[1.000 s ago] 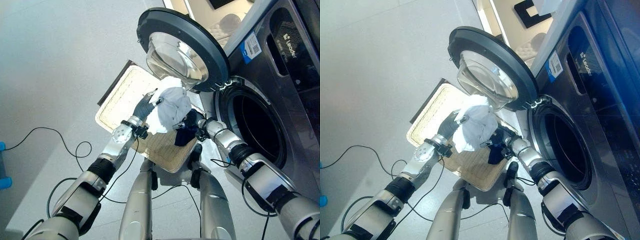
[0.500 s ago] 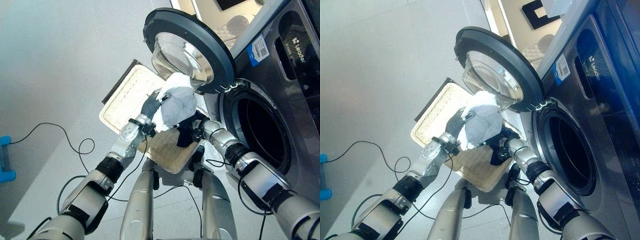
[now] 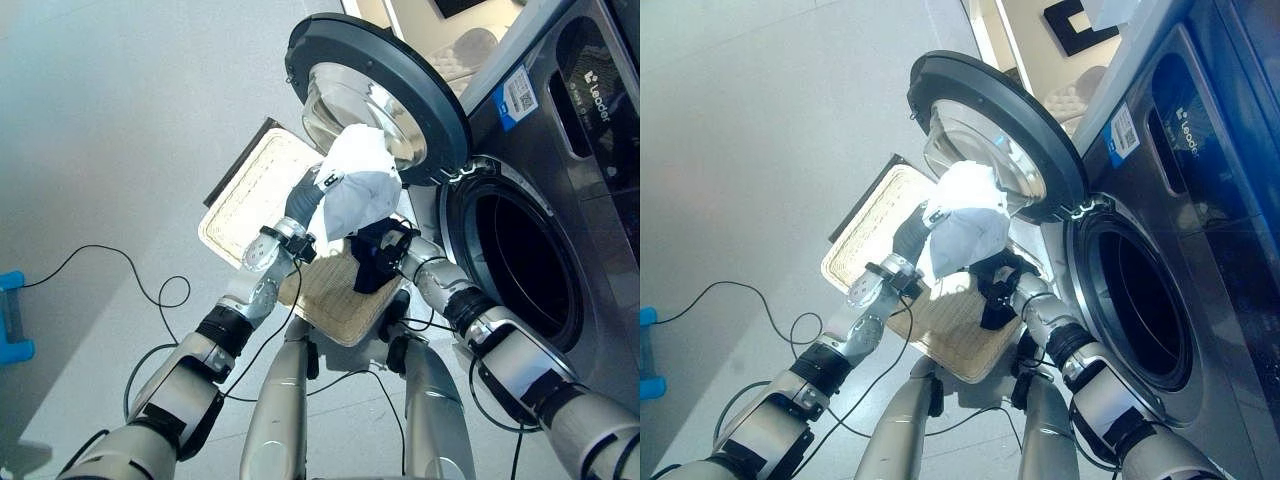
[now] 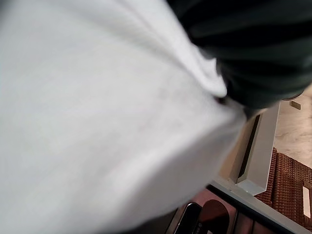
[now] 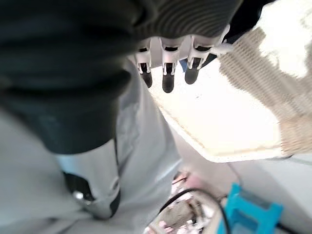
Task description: Put the clothes into the washing machine.
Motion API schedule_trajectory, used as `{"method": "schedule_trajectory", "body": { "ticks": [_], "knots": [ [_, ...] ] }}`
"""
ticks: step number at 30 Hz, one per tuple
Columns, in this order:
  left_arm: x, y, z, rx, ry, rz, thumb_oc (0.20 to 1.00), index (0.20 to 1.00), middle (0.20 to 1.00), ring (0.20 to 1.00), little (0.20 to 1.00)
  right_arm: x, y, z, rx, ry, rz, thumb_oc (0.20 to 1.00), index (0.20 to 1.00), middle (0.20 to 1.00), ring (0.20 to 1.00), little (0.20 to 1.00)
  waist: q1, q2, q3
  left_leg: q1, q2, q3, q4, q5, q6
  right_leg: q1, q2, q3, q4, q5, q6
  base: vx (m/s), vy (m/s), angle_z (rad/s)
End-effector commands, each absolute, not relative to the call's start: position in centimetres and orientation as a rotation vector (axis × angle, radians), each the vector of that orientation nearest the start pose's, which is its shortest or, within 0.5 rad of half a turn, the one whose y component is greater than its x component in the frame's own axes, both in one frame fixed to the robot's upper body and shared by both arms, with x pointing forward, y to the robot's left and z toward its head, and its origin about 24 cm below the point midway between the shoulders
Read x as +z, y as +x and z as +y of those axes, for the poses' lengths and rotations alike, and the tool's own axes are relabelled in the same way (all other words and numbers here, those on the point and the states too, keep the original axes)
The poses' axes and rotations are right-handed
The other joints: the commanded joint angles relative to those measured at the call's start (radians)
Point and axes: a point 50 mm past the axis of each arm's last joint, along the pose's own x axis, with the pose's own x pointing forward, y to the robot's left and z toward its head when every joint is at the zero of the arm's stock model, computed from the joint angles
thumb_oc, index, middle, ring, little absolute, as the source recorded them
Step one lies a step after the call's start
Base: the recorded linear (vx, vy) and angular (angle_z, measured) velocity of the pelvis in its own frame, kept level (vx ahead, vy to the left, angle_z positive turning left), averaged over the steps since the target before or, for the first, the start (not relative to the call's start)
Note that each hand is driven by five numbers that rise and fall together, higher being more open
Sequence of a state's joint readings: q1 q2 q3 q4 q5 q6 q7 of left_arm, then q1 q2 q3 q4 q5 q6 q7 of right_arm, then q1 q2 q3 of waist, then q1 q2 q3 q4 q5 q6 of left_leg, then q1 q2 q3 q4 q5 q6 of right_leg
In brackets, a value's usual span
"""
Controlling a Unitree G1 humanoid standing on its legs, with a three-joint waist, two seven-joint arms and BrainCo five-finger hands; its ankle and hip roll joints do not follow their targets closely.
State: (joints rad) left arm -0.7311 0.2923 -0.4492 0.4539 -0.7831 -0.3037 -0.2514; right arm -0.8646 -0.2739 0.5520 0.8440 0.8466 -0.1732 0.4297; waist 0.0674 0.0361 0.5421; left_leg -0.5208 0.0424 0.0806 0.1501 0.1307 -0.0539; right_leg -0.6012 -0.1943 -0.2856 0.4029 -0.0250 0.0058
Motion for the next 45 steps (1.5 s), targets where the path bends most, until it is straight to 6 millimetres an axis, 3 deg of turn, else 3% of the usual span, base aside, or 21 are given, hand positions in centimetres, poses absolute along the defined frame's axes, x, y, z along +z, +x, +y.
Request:
{"method": "schedule_trajectory", "body": {
  "ticks": [1, 4, 5, 7, 16, 29, 31, 32, 33, 34, 45],
  "knots": [
    [17.2, 33.5, 4.4, -0.812, -0.338, -0.428, 0.200, 0.200, 0.200, 0.200, 0.200, 18.8, 36.8, -4.4, 0.898, 0.342, -0.371, 1.000, 1.000, 1.000, 1.000, 1.000, -0.006, 0.044, -0.022, -0.026, -0.081, 0.057, 0.067, -0.101, 0.000, 0.016, 0.035, -0.023, -0.026, 0.013, 0.086, 0.01, 0.011, -0.03],
    [16.9, 33.5, 4.3, -0.816, -0.333, -0.415, 0.200, 0.200, 0.200, 0.200, 0.200, 19.0, 36.5, -4.2, 0.926, 0.401, -0.390, 1.000, 1.000, 1.000, 1.000, 1.000, -0.007, 0.045, -0.022, -0.024, -0.078, 0.061, 0.062, -0.100, 0.002, 0.016, 0.034, -0.024, -0.027, 0.013, 0.087, 0.00, 0.000, 0.00],
    [16.8, 33.5, 4.3, -0.814, -0.329, -0.409, 0.200, 0.200, 0.200, 0.200, 0.200, 19.1, 36.4, -4.2, 0.938, 0.419, -0.396, 0.950, 0.950, 0.950, 0.950, 0.950, -0.008, 0.045, -0.022, -0.024, -0.078, 0.061, 0.061, -0.100, 0.002, 0.015, 0.034, -0.024, -0.027, 0.013, 0.087, 0.00, 0.000, 0.00],
    [16.6, 33.6, 4.2, -0.812, -0.319, -0.402, 0.200, 0.200, 0.200, 0.200, 0.200, 19.3, 36.3, -4.0, 0.952, 0.443, -0.406, 0.200, 0.200, 0.200, 0.200, 0.200, -0.008, 0.044, -0.022, -0.025, -0.078, 0.061, 0.063, -0.100, 0.002, 0.015, 0.033, -0.024, -0.027, 0.014, 0.087, 0.00, 0.000, 0.00],
    [15.9, 33.9, 4.1, -0.784, -0.304, -0.360, 0.200, 0.200, 0.200, 0.200, 0.200, 19.8, 36.1, -3.6, 0.963, 0.541, -0.440, 0.200, 0.200, 0.200, 0.200, 0.200, -0.014, 0.042, -0.022, -0.030, -0.074, 0.067, 0.074, -0.105, 0.001, 0.010, 0.029, -0.023, -0.019, 0.014, 0.089, 0.00, 0.000, 0.00],
    [13.8, 34.8, 4.9, -0.682, -0.259, -0.260, 0.200, 0.200, 0.200, 0.200, 0.200, 19.0, 36.7, -5.3, 0.862, 0.717, -0.456, 0.200, 0.200, 0.200, 0.200, 0.200, -0.028, 0.040, -0.022, -0.033, -0.065, 0.089, 0.072, -0.106, -0.002, 0.005, 0.032, -0.019, -0.033, 0.023, 0.095, 0.00, 0.004, -0.02],
    [13.1, 34.9, 5.2, -0.662, -0.241, -0.225, 0.341, 0.341, 0.341, 0.341, 0.341, 18.6, 36.8, -5.8, 0.838, 0.775, -0.462, 0.200, 0.200, 0.200, 0.200, 0.200, -0.031, 0.039, -0.022, -0.032, -0.065, 0.091, 0.075, -0.108, -0.002, 0.005, 0.032, -0.017, -0.032, 0.023, 0.096, 0.01, 0.009, -0.04],
    [12.8, 35.0, 5.2, -0.650, -0.229, -0.210, 0.504, 0.504, 0.504, 0.504, 0.504, 18.4, 36.8, -6.0, 0.825, 0.791, -0.465, 0.200, 0.200, 0.200, 0.200, 0.200, -0.033, 0.039, -0.022, -0.032, -0.064, 0.093, 0.075, -0.109, -0.002, 0.005, 0.032, -0.016, -0.032, 0.022, 0.097, 0.01, 0.008, -0.03],
    [12.6, 35.0, 5.3, -0.643, -0.219, -0.202, 0.595, 0.595, 0.595, 0.595, 0.595, 18.3, 36.8, -6.0, 0.819, 0.798, -0.463, 0.200, 0.200, 0.200, 0.200, 0.200, -0.034, 0.039, -0.022, -0.031, -0.064, 0.094, 0.074, -0.109, -0.002, 0.005, 0.033, -0.015, -0.033, 0.022, 0.098, 0.01, 0.016, -0.03],
    [12.2, 35.1, 5.4, -0.633, -0.200, -0.182, 1.000, 1.000, 1.000, 1.000, 1.000, 18.1, 36.8, -6.1, 0.801, 0.813, -0.464, 0.200, 0.200, 0.200, 0.200, 0.200, -0.038, 0.038, -0.022, -0.030, -0.063, 0.098, 0.072, -0.109, -0.001, 0.005, 0.034, -0.013, -0.035, 0.024, 0.099, 0.00, 0.037, -0.03],
    [8.8, 35.0, 7.2, -0.507, -0.010, -0.100, 1.000, 1.000, 1.000, 1.000, 1.000, 13.5, 36.6, -9.6, 0.570, 0.895, -0.407, 0.200, 0.200, 0.200, 0.200, 0.200, -0.072, 0.042, -0.022, -0.024, -0.055, 0.132, 0.068, -0.115, -0.001, 0.001, 0.050, 0.016, -0.055, 0.027, 0.101, 0.01, 0.052, -0.13]
  ]
}}
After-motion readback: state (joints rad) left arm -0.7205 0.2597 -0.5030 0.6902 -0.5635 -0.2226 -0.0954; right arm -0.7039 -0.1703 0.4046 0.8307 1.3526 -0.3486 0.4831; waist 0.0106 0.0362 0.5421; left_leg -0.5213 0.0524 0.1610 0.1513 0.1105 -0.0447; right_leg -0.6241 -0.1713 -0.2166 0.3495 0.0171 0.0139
